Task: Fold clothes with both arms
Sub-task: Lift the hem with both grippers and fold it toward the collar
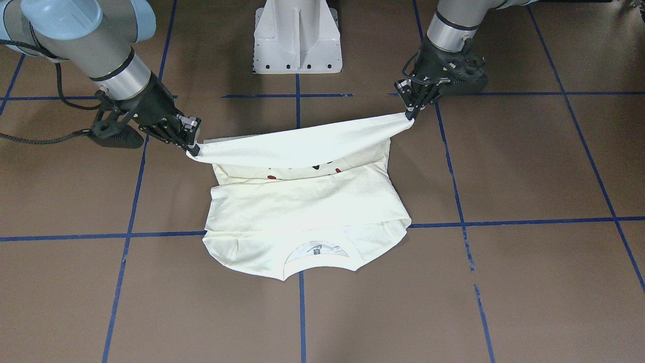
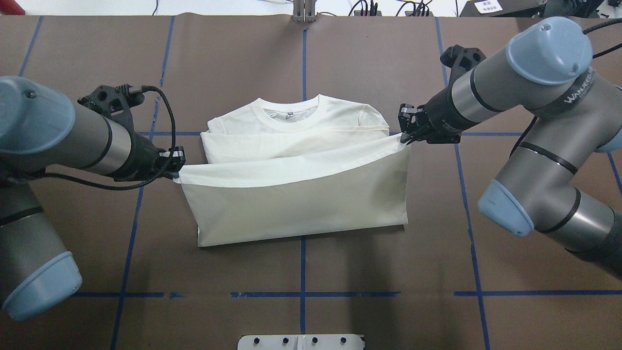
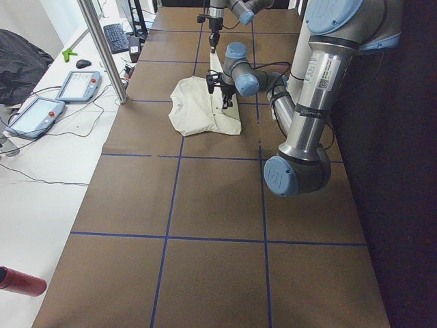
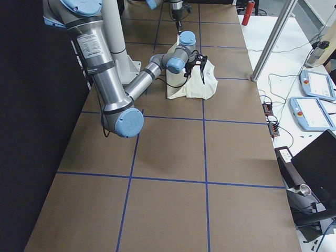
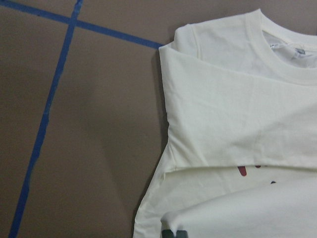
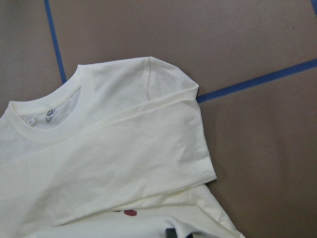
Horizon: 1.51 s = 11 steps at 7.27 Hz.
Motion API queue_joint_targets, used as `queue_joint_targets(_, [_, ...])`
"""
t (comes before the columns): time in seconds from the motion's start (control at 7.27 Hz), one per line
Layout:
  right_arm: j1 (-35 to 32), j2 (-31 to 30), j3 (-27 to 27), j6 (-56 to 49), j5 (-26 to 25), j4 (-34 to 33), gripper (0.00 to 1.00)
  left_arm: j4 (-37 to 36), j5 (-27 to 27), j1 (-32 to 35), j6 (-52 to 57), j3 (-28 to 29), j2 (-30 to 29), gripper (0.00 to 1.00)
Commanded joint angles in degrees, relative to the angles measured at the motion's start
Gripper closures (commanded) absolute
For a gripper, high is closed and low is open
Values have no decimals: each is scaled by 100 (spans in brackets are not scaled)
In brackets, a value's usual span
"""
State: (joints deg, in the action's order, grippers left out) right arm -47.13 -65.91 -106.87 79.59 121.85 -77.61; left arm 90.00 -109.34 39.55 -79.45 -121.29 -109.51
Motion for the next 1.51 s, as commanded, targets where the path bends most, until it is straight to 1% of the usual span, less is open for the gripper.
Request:
queue_joint_targets(0.0, [-208,506,943,-319,-4,9,100,61,62,237,131,917,-550,100])
queue_joint_targets(0.14, [-243,892,1514,-330,-4,18,100,305,71,290,132,1463,-745,100])
queue_joint_targets(0.28, [-313,1070,1981,-330,-12,261,100,656,149,412,132,1747,-756,100])
queue_joint_targets(0.41, [-375,1141,2482,-321,-13,829,100,964,150,518,141,2097,-817,100])
queue_joint_targets(0.55, [-376,1298,2948,-330,-21,1140,100,1211,237,580,184,2449,-896,100])
queue_joint_targets(0.69, [-376,1457,3301,-330,-21,1351,100,1718,368,589,211,2966,-1036,100])
queue_joint_targets(0.83, [-376,1571,3522,-330,-39,1423,100,2088,448,624,211,3354,-1089,100])
queue_joint_targets(0.96, [-367,1642,3620,-330,-56,1424,100,2240,449,651,211,3497,-1116,100])
queue_joint_targets(1.24, [-341,1678,3629,-330,-65,1415,100,2241,458,642,176,3629,-1326,100])
queue_joint_targets(1.38, [-332,1687,3629,-330,-65,1415,100,2233,458,642,167,3917,-1536,100])
